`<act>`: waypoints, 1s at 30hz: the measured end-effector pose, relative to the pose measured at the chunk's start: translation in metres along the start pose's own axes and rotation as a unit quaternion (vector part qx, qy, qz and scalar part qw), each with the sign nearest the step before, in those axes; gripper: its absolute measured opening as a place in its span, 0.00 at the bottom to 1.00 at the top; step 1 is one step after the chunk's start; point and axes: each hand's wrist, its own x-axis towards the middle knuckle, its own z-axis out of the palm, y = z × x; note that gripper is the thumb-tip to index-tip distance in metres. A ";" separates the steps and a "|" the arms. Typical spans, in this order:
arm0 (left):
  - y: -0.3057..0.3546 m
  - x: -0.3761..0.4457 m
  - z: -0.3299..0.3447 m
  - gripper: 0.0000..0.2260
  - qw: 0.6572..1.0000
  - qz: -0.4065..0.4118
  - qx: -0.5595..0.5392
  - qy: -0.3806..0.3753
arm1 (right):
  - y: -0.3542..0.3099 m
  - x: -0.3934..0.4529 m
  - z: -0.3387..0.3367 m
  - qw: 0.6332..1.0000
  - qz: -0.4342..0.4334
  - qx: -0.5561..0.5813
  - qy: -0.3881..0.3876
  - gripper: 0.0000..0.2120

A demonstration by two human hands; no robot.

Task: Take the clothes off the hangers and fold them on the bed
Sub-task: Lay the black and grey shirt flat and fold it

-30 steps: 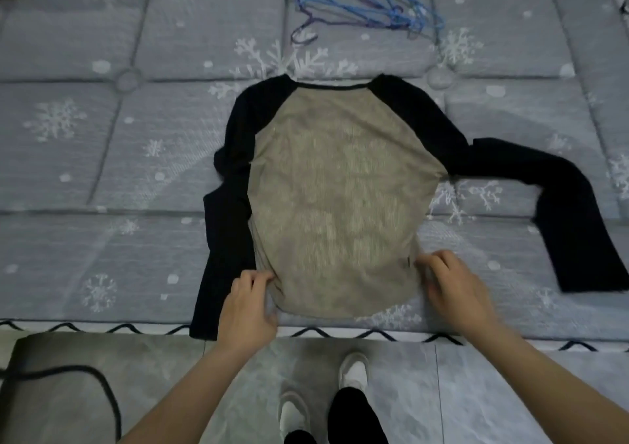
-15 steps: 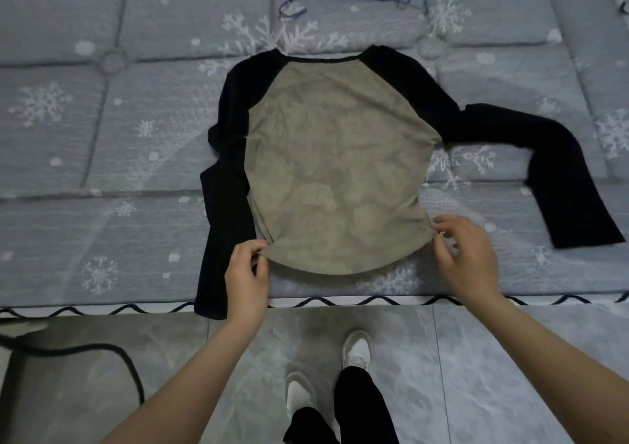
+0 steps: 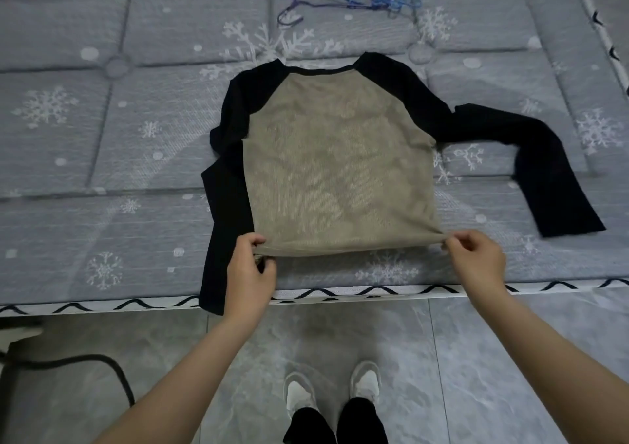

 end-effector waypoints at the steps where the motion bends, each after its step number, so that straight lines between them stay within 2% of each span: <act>1: -0.001 0.001 -0.001 0.16 1.000 0.002 0.004 0.013 | -0.004 -0.001 0.001 0.998 0.022 0.056 -0.003 0.05; 3: -0.003 0.005 -0.002 0.16 0.999 -0.002 0.003 0.039 | -0.012 0.000 0.003 0.979 0.068 0.192 -0.013 0.05; 5: -0.002 0.013 0.000 0.15 0.997 -0.021 -0.015 0.076 | -0.019 0.002 0.007 0.954 0.100 0.281 -0.035 0.06; 8: 0.001 0.023 0.004 0.14 0.988 -0.070 -0.052 0.129 | -0.027 0.007 0.010 0.942 0.110 0.309 -0.068 0.11; 11: -0.005 0.030 0.006 0.16 0.977 -0.107 -0.085 0.165 | -0.030 0.010 0.011 0.943 0.103 0.296 -0.108 0.12; 13: -0.008 0.032 0.006 0.18 0.975 -0.104 -0.098 0.170 | -0.029 0.012 0.010 0.960 0.064 0.241 -0.128 0.12; 15: -0.008 0.030 0.005 0.20 0.981 -0.079 -0.076 0.162 | -0.026 0.014 0.009 0.987 0.000 0.133 -0.087 0.12; 18: -0.009 0.024 -0.003 0.19 0.991 -0.006 -0.014 0.132 | -0.022 0.017 0.002 0.998 -0.031 0.048 0.016 0.11; 20: -0.019 0.023 -0.011 0.23 0.992 0.033 0.029 0.114 | -0.015 0.021 -0.003 0.997 -0.042 0.023 0.060 0.08; 22: -0.029 0.025 -0.017 0.25 0.991 0.034 0.057 0.112 | -0.007 0.026 -0.006 0.996 -0.048 0.001 0.077 0.07; 26: -0.029 0.025 -0.016 0.23 0.989 0.018 0.069 0.133 | 0.006 0.029 -0.004 0.999 -0.021 -0.007 0.045 0.06; 30: -0.023 0.021 -0.010 0.22 0.988 -0.013 0.039 0.148 | 0.009 0.027 -0.003 0.999 -0.018 0.022 0.033 0.10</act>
